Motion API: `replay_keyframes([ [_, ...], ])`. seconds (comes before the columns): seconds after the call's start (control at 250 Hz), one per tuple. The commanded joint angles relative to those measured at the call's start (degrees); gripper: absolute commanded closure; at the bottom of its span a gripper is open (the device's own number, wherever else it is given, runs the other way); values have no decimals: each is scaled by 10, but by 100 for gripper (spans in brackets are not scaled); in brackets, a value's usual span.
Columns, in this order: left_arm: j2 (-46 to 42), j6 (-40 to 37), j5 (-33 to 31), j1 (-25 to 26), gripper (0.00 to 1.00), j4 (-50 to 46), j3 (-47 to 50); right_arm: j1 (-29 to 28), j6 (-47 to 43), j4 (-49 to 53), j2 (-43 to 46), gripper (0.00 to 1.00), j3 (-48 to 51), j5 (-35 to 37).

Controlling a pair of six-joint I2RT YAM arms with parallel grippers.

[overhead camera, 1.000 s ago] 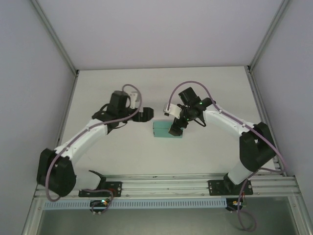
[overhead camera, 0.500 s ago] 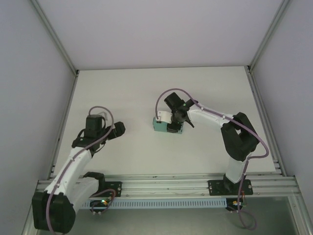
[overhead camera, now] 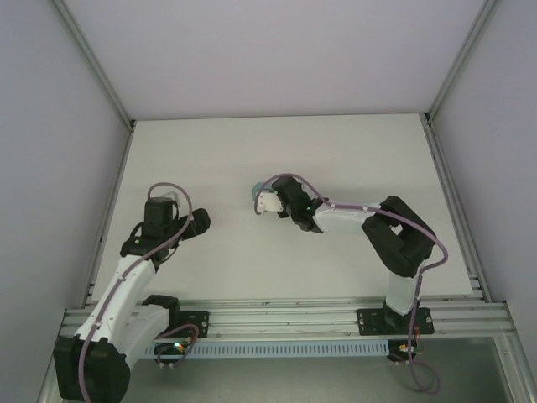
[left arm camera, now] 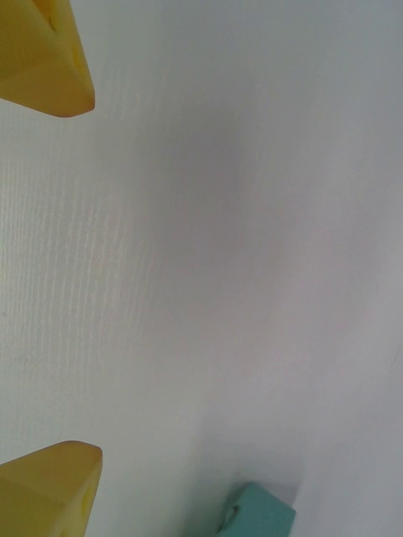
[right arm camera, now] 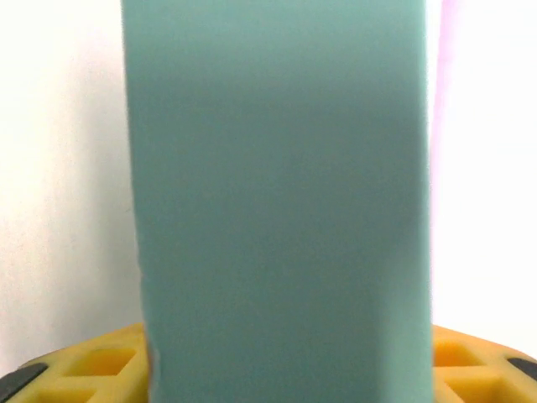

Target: Assemble paper box

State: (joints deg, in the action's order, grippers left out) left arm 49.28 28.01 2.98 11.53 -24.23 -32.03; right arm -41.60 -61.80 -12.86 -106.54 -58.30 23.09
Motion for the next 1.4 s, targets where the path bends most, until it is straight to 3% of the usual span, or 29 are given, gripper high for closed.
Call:
replay_keyframes([
  [0.0,-6,-8,0,-4,0,-1,-9,-15,-24,-37,6,31,26,44],
  [0.136,-6,-13,-2,-4,0,-2,-19,-55,89,184,107,0,13,7],
  [0.228,-5,-14,-9,-5,0,10,-21,-59,183,329,183,0,-4,-78],
  [0.315,2,-21,-36,-7,0,39,-17,-54,238,381,238,0,11,-113],
  [0.427,17,-61,-109,-12,0,117,6,8,339,291,313,0,85,-129],
  [0.559,48,-147,-201,-42,0,271,59,187,521,64,390,0,217,-123],
  [0.663,77,-197,-189,-89,0,379,78,316,609,-127,402,0,323,-121],
  [0.743,104,-223,-153,-121,0,440,85,373,636,-243,378,0,378,-141],
  [0.867,177,-253,-116,-164,0,576,121,383,626,-404,286,0,412,-138],
  [0.938,232,-262,-76,-181,0,694,155,386,619,-460,212,0,405,-176],
  [0.982,254,-269,-64,-186,0,710,150,385,612,-508,157,0,391,-178],
  [1.05,261,-268,-27,-194,0,660,124,401,637,-344,195,0,342,-193],
  [1.106,268,-266,12,-209,0,643,111,417,644,-403,176,0,356,-224],
  [1.162,264,-274,63,-219,0,666,123,417,644,-382,183,0,352,-215],
  [1.398,239,-276,44,-207,0,720,166,416,643,-393,180,0,356,-215],
])
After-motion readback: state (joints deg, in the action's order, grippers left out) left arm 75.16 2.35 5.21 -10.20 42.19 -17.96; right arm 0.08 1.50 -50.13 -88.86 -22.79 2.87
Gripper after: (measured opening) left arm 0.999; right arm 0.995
